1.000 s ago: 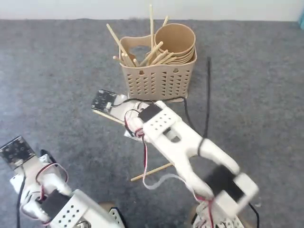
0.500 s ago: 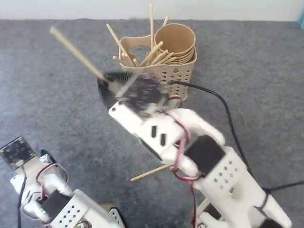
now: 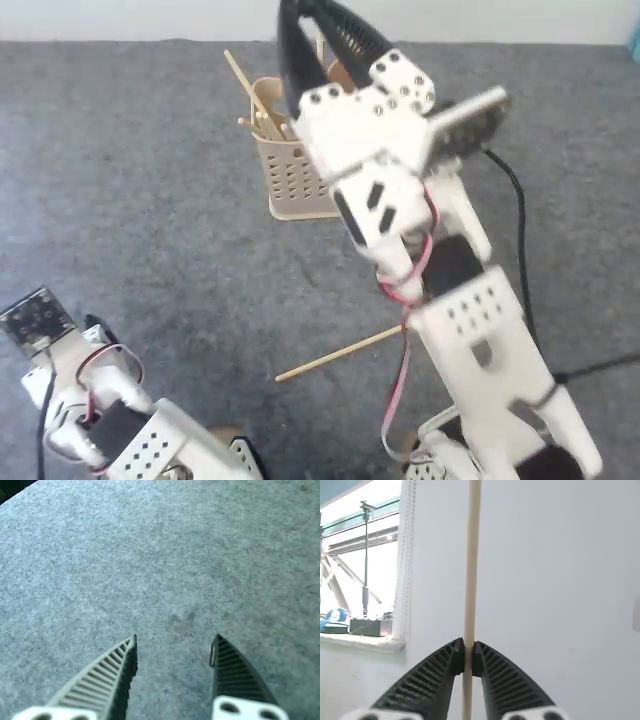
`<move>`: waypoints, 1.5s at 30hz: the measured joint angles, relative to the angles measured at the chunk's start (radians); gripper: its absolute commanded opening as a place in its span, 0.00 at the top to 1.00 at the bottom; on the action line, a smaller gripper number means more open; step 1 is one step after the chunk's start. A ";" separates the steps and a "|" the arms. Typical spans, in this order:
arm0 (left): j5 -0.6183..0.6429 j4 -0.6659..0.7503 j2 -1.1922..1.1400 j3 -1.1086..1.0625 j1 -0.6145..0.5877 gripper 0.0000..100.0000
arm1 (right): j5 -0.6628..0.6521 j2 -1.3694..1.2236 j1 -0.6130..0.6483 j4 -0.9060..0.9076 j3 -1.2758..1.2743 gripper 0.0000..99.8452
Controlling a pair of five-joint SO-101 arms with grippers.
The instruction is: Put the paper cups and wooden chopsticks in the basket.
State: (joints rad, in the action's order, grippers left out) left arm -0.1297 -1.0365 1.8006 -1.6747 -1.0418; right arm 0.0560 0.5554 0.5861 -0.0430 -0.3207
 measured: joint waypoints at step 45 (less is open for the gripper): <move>0.000 0.000 0.000 -0.012 0.035 0.78 | -0.095 0.608 -0.048 1.125 -0.250 0.87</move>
State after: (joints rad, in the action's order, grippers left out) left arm -0.1297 -1.0365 1.8006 -1.6870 -1.0065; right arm -0.0391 1.1630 0.5386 1.0817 -0.5708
